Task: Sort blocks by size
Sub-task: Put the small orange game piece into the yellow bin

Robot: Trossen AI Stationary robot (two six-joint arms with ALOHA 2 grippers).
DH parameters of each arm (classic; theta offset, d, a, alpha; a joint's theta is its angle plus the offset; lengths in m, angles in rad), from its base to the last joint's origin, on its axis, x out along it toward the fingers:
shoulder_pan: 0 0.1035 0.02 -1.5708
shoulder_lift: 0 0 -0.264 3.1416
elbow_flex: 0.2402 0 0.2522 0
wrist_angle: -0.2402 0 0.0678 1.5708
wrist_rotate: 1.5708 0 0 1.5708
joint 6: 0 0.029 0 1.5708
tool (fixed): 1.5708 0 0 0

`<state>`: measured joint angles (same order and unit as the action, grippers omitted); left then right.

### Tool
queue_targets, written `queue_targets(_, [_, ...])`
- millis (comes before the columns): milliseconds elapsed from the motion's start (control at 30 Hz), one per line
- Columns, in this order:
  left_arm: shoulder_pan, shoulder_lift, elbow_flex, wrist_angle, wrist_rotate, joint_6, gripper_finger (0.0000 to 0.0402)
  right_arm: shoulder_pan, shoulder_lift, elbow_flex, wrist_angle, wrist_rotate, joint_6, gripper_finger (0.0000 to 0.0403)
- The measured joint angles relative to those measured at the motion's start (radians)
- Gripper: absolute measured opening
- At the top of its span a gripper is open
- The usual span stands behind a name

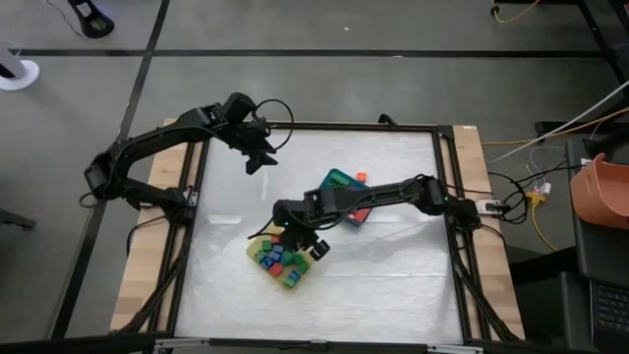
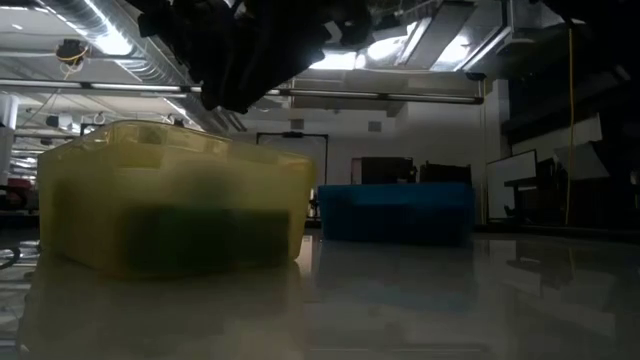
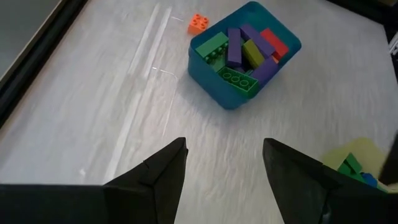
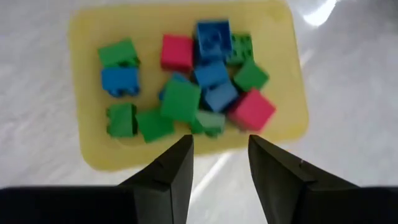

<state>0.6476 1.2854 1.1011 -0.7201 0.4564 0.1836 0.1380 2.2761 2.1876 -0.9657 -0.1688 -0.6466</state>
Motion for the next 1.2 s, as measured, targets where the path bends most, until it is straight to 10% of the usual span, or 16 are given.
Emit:
queue_targets(500, [0.0, 0.0, 0.0, 0.004, 0.0, 0.038, 0.02, -0.164, -0.024, 0.165, -0.512, 0.244, 0.255, 0.0151])
queue_targets(1200, [0.146, -0.462, -0.146, -0.095, 0.042, -0.035, 0.02, -0.731, -0.242, -0.022, -0.605, -0.078, 0.257, 0.0152])
